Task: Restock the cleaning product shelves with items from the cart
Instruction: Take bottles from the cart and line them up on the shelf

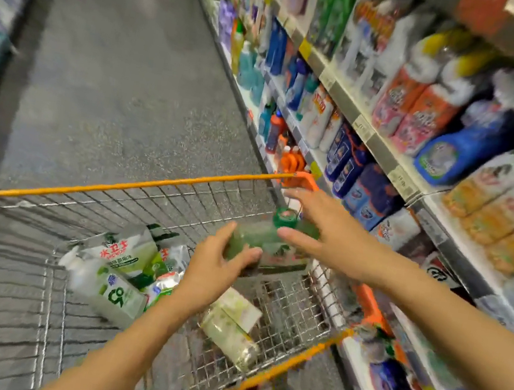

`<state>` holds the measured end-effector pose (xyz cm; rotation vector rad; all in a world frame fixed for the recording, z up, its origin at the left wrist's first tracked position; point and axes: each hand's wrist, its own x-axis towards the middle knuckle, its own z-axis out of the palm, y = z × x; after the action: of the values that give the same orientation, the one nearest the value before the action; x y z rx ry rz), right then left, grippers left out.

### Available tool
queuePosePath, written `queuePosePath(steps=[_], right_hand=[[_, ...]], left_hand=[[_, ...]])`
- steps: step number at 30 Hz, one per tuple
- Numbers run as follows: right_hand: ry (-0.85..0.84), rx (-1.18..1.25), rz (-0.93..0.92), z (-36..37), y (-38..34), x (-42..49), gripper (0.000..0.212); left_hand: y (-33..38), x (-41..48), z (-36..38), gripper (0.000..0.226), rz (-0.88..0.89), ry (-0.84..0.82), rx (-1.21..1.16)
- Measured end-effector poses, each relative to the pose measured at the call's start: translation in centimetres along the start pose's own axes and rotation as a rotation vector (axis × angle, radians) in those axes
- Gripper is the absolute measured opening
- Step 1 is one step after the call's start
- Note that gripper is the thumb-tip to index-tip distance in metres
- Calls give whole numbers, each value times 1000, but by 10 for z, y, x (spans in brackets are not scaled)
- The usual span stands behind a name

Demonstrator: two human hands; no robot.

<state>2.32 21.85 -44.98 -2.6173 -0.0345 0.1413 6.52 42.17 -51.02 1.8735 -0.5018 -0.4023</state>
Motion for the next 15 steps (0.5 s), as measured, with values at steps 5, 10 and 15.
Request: queuePosePath(steps=[5,10,15], right_hand=[[342,317,68,-44,-14,-74,54],[556,773,-3,-72,-40,-150,36],[772,747,-50,-104,-59,-230,39]], left_hand=[[69,-13,-1,16,110,-40,-190],[143,-42,23,23,220,-73,-341],[207,-75,57,20,334,-172,-377]])
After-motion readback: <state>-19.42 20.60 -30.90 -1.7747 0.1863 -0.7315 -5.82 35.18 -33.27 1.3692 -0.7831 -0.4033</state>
